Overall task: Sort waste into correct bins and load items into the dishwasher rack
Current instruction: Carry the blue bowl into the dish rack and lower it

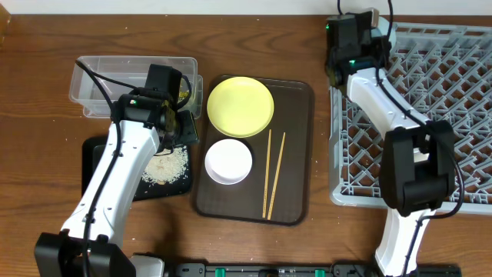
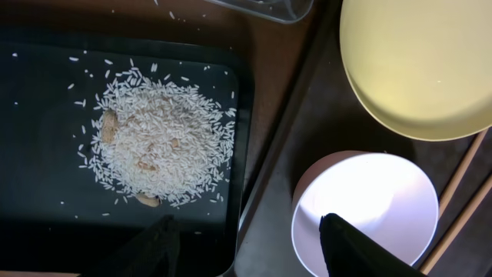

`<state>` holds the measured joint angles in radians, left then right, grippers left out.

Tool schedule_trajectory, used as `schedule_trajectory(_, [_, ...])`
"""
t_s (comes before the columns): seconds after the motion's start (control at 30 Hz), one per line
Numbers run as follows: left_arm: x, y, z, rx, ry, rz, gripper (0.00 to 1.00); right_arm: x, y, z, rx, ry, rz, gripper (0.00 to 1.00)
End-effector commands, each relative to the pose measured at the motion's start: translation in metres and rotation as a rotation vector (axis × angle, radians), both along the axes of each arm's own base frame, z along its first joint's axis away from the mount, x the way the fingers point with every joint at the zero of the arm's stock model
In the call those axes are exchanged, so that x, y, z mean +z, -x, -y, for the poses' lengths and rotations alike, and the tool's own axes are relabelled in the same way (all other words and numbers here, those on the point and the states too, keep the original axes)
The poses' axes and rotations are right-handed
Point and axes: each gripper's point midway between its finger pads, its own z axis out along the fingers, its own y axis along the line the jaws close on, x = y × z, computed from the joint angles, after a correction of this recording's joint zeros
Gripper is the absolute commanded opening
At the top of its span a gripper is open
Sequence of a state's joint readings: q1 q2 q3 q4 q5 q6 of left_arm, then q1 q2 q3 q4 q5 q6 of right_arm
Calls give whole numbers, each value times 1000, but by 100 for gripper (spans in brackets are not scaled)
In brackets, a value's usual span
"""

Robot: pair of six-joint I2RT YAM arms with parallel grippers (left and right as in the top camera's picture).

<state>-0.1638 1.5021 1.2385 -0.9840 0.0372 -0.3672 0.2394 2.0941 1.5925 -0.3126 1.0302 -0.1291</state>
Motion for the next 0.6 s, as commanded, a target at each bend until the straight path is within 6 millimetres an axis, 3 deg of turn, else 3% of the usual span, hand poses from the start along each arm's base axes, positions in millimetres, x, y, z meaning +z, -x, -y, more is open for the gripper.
schedule_trajectory(0.0, [2, -2, -4, 17, -16, 8, 62, -2, 9, -9, -16, -91, 37, 1])
schedule_trajectory(0.13, [2, -2, -4, 17, -16, 8, 62, 0, 26, -12, -21, -177, 6, 1])
schedule_trajectory(0.27, [2, -2, -4, 17, -16, 8, 62, -7, 41, -24, 25, -287, -80, 12])
schedule_trajectory(0.4, [2, -2, -4, 17, -16, 8, 61, -7, 55, -35, 66, -371, -143, 33])
schedule_trajectory(0.57, [2, -2, -4, 17, -17, 8, 62, 7, 65, -61, 166, -539, -161, 61])
